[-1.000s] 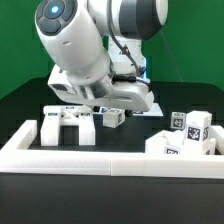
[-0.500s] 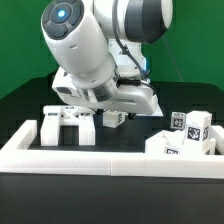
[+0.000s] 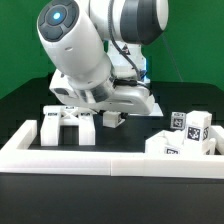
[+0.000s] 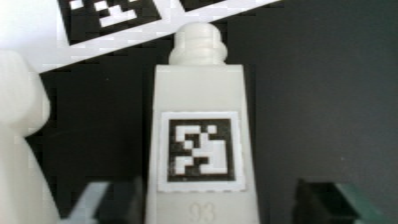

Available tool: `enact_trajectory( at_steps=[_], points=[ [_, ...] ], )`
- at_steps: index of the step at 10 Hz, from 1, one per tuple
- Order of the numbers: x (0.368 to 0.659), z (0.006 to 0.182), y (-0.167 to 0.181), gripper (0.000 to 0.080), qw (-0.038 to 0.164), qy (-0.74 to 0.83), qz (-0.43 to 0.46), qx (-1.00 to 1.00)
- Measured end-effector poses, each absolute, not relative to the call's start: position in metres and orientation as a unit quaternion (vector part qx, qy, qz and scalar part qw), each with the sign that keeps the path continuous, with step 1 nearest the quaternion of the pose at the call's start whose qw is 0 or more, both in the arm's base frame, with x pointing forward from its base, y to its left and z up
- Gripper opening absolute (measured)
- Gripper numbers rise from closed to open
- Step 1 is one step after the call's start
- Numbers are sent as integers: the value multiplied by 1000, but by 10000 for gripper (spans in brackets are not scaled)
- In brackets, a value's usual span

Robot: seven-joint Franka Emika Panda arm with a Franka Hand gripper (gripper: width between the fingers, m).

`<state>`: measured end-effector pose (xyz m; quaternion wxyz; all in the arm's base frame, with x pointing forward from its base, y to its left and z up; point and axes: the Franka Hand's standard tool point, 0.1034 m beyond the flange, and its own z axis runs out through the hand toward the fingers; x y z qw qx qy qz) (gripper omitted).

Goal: Assemble chair

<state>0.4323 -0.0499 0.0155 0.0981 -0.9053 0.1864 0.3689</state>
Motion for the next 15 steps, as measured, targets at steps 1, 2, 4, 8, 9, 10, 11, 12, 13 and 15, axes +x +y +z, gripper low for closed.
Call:
enact_trajectory(
  at_steps=[1, 2, 4, 8, 9, 10, 11, 12, 13, 15],
  points=[
    [432, 16, -51, 288, 98, 187, 369, -905],
    [432, 15, -51, 288, 99, 188, 369, -905],
    [432, 16, -51, 288, 98, 188, 369, -905],
    [445, 39, -43, 288, 104, 186, 362, -908],
    [450, 51, -36, 288, 104, 190, 361, -907],
    [457, 65, -27, 290, 102, 194, 357, -908],
    [467, 77, -17, 290, 99, 206, 355, -907],
    [475, 84, -13, 290, 99, 207, 349, -908],
    [476, 83, -14, 290, 98, 208, 345, -910],
    [478, 81, -16, 290, 96, 210, 336, -913]
  ],
)
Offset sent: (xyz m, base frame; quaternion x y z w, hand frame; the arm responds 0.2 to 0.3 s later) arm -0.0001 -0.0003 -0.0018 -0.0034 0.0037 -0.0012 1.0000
